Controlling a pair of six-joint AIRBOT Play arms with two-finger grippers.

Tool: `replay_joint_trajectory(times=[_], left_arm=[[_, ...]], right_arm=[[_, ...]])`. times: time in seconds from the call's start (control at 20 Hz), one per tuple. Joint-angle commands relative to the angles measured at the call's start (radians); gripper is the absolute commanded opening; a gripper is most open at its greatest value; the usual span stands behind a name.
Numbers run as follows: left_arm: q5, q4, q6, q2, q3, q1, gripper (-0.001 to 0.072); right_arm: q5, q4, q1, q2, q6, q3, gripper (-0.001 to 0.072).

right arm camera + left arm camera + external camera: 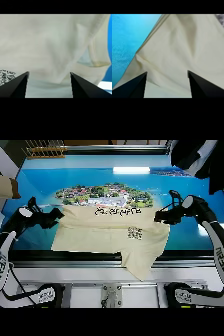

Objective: Fold the clothes and pants, and hang the long-sleeved shirts on hangers.

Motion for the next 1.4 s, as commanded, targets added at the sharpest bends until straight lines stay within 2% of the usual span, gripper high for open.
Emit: replay_joint_trajectory(times=[0.0,0.15,0.3,0.45,0.7,0.95,1.1,1.15,1.35], left_arm=[[-0.111,0.088,-0.003,0.129,0.003,0.061,0.0538],[-0.187,0.188,-0.006,0.286,-0.145,0.16,0.0538],[-0.188,0.175,-0.014,0.394,-0.34,0.261,0.0538],[-0.148,0.158,-0.021,0.441,-0.481,0.298,0.0538],[-0.051,0.021,-0.02,0.381,-0.554,0.218,0.0537],[-0.014,0.016,-0.068,0.239,-0.458,0.077,0.0535],[-0.014,0.018,-0.073,0.208,-0.402,0.039,0.0073],[-0.014,0.023,-0.073,0.214,-0.394,0.03,0.0007],[-0.023,0.027,-0.07,0.32,-0.451,0.029,0.0007]], right_arm=[[0.09,-0.065,-0.056,0.162,0.001,0.004,0.0558],[0.146,-0.077,-0.122,0.339,0.0,-0.012,0.0558],[0.118,-0.071,-0.129,0.447,0.001,-0.028,0.0558],[0.109,-0.022,-0.128,0.47,0.001,-0.029,0.0558],[0.109,0.014,-0.128,0.458,0.001,-0.032,0.0558],[0.114,0.013,-0.128,0.459,0.0,-0.033,0.0558],[0.144,0.013,-0.142,0.459,-0.003,-0.043,0.0559],[0.167,0.013,-0.154,0.46,-0.003,-0.061,0.0559],[0.251,0.014,-0.214,0.474,0.021,-0.29,0.0559]])
